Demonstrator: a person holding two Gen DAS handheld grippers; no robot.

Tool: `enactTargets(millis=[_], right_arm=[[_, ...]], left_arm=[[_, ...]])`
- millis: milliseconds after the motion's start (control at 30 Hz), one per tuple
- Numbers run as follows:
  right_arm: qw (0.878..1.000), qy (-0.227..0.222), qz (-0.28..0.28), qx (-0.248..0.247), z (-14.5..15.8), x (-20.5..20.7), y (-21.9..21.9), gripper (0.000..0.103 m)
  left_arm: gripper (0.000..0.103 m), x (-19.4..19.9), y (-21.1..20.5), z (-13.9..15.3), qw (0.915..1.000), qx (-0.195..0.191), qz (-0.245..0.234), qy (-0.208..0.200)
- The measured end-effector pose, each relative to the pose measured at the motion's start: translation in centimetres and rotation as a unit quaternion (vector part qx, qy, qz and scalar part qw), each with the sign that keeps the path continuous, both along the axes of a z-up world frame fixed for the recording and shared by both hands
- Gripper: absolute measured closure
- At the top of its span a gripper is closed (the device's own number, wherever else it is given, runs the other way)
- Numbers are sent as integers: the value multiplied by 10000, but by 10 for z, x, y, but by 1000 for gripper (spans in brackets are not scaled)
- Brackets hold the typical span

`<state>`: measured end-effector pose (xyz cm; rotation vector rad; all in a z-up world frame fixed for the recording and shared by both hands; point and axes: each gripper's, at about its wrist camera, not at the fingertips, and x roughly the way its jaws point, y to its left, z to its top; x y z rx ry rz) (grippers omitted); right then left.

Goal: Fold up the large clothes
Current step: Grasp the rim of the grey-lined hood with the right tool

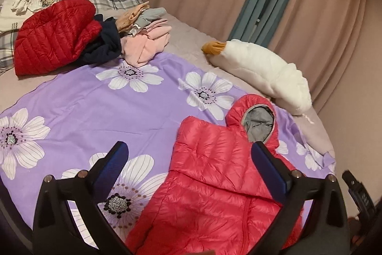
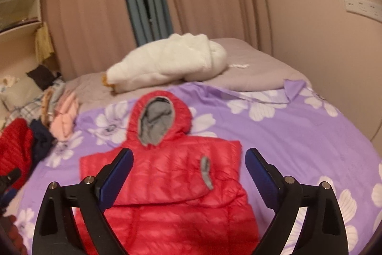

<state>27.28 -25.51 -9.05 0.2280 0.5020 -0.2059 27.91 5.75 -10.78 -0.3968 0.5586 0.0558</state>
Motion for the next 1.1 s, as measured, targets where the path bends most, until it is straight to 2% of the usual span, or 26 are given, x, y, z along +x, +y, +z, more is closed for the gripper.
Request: enactTargets(millis=[167,300,367,600,667,733,767,800,833,867,900,967,1100], right_arm=[[9982,250,336,419,10,46,-7,9],[9962,732,463,126,4,115,-9,9],[9933,1028,515,77,-9,157,-11,9],[9810,1685,564,776,-68,303,-30,9],[9784,1834,533,791,-85,332,-30,9],[9762,2060,364,563,-109,354,-26,11],[9754,2131,282,485,-118,359,-24,29],[9732,2228,289,484,-130,364,-23,66],[9698,2374,266,499,-139,366,-22,87],[9691,2426,17,451,-143,362,-22,96],[9735,2229,-115,493,-139,354,-22,97],[9841,1617,-76,725,-111,325,-19,98],[9931,647,686,691,-26,245,5,98]], left_arm=[[0,-3,16,-4,10000,10,6,-90],[0,9,16,-21,9983,541,-52,-206],[0,18,16,-31,9975,662,-38,-260],[0,54,26,-71,9988,24,-103,-473],[0,62,31,-83,9983,-110,-90,-571],[0,67,37,-95,9977,-250,-123,-613],[0,69,39,-100,9979,-273,-125,-568],[0,70,42,-106,9985,-259,-90,-478],[1,71,44,-109,9988,-244,-47,-428],[1,70,47,-111,9986,-285,5,-455],[1,69,48,-113,9981,-335,38,-523],[1,68,51,-116,9977,-386,117,-552],[1,54,55,-113,9966,-600,72,-552]])
